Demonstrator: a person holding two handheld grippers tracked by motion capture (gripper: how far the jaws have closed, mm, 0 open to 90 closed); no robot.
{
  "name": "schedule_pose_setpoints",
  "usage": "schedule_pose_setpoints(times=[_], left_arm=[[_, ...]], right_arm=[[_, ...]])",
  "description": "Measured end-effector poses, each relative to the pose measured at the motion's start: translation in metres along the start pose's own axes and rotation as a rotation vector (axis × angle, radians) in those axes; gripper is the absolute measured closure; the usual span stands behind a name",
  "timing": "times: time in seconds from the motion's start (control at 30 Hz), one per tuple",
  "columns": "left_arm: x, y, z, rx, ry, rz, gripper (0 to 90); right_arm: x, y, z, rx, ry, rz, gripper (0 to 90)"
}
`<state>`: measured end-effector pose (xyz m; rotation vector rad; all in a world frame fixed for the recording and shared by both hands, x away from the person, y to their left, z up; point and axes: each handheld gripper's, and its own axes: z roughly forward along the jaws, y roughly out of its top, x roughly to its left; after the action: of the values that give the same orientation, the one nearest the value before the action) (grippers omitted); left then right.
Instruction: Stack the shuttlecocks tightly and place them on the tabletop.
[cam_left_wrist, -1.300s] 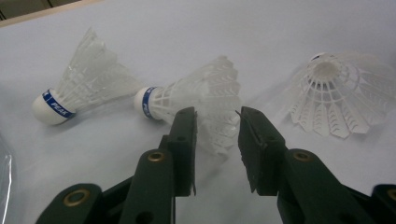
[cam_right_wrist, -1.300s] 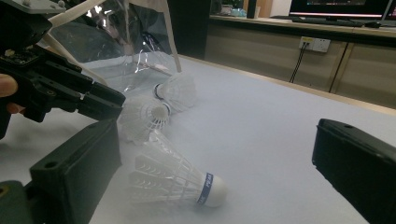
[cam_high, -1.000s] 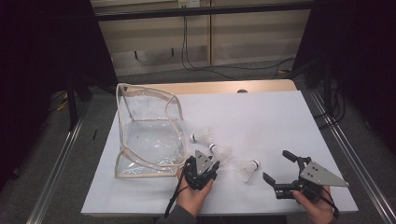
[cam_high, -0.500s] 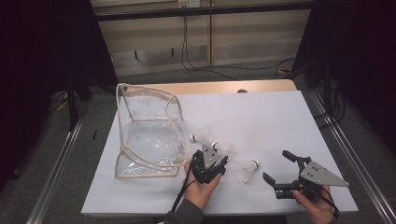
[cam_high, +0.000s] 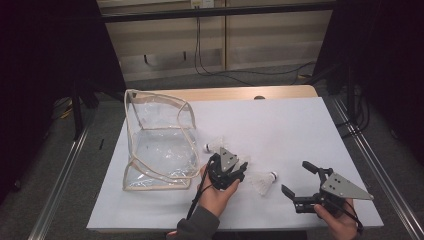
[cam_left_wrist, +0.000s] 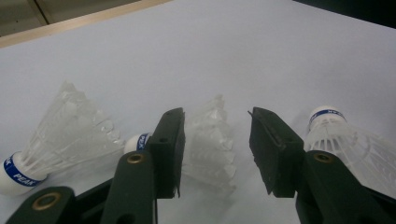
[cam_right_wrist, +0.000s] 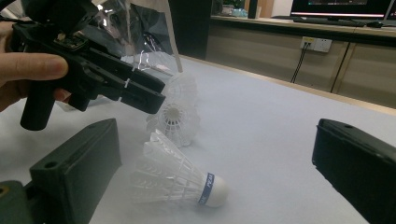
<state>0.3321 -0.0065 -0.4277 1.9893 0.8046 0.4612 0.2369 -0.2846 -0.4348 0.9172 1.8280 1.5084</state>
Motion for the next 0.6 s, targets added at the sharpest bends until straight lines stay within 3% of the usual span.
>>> schedule_pose_setpoints(times=[0.17, 0.37, 0.43, 0.6], left_arm=[[-0.001, 0.006, 0.009, 0.028, -0.004, 0.007, 55.9], [0.001, 0.012, 0.017, 0.062, 0.017, 0.0, 65.7], [0.004, 0.013, 0.018, 0.067, 0.034, 0.016, 67.1], [0.007, 0.016, 0.019, 0.074, 0.025, 0.019, 73.8]], right_arm=[[-0.001, 0.0, 0.0, 0.002, 0.0, 0.002, 0.5], [-0.001, 0.0, 0.0, 0.001, 0.001, 0.002, 0.5], [-0.001, 0.0, 0.0, -0.002, 0.002, -0.001, 0.5], [-0.001, 0.0, 0.0, -0.001, 0.004, 0.004, 0.5]])
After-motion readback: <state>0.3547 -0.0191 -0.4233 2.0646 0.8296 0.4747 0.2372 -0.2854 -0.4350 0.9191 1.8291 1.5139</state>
